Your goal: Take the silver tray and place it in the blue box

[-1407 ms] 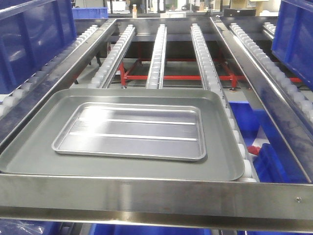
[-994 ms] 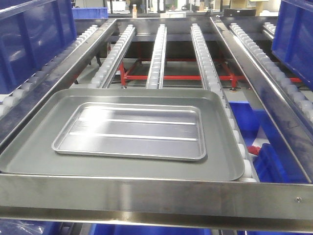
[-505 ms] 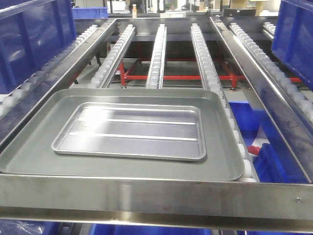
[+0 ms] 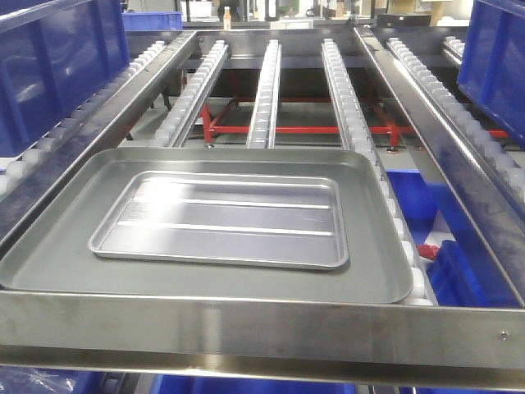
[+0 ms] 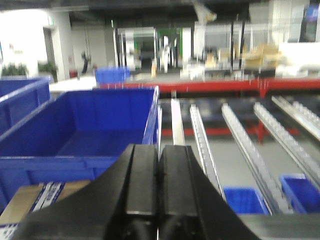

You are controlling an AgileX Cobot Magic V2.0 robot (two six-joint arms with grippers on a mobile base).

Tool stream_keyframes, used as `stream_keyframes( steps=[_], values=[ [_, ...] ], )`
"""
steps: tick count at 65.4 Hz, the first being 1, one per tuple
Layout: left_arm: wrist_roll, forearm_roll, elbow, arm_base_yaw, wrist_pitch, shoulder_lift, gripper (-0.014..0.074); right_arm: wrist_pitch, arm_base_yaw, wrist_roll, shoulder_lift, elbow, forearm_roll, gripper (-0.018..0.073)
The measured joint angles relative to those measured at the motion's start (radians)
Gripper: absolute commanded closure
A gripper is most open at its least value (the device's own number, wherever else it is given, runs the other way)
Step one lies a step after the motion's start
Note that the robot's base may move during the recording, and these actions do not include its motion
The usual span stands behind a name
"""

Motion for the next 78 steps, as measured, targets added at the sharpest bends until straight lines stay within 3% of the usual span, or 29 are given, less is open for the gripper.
stream_keyframes(
  steps=[11,23,32,42,49,55,61,67,78],
  values=[
    [0.0,-0.038,-0.15,0.0,0.164,0.205,0.0302,0.083,0.025,0.0,0.172,-0.138,0.0,0.0202],
    [0.043,-0.118,-0.167,-0.026,0.254,0.399,0.0284,0.173,0.177,0.0,0.334,-0.199,0.0,0.0109],
    [0.107,-0.209,-0.172,-0.128,0.26,0.533,0.0284,0.181,0.36,0.0,0.477,-0.201,0.0,0.0109],
    [0.125,-0.264,-0.218,-0.303,0.257,0.679,0.0284,0.118,0.572,0.0,0.667,-0.201,0.0,0.0113],
    [0.129,-0.298,-0.254,-0.422,0.228,0.763,0.0284,0.035,0.676,0.0,0.786,-0.203,0.004,0.0113],
    [0.129,-0.315,-0.291,-0.47,0.238,0.839,0.0284,0.045,0.72,0.016,0.882,-0.249,0.034,0.0113],
    [0.129,-0.296,-0.347,-0.478,0.287,0.914,0.0284,0.13,0.729,0.024,0.98,-0.339,0.051,0.0113],
    [0.093,-0.217,-0.405,-0.478,0.339,0.994,0.0284,0.273,0.726,0.028,1.089,-0.463,0.053,0.0113],
    [-0.142,-0.009,-0.507,-0.478,0.413,1.132,0.0284,0.51,0.669,0.101,1.282,-0.677,0.057,0.0113]
  ],
)
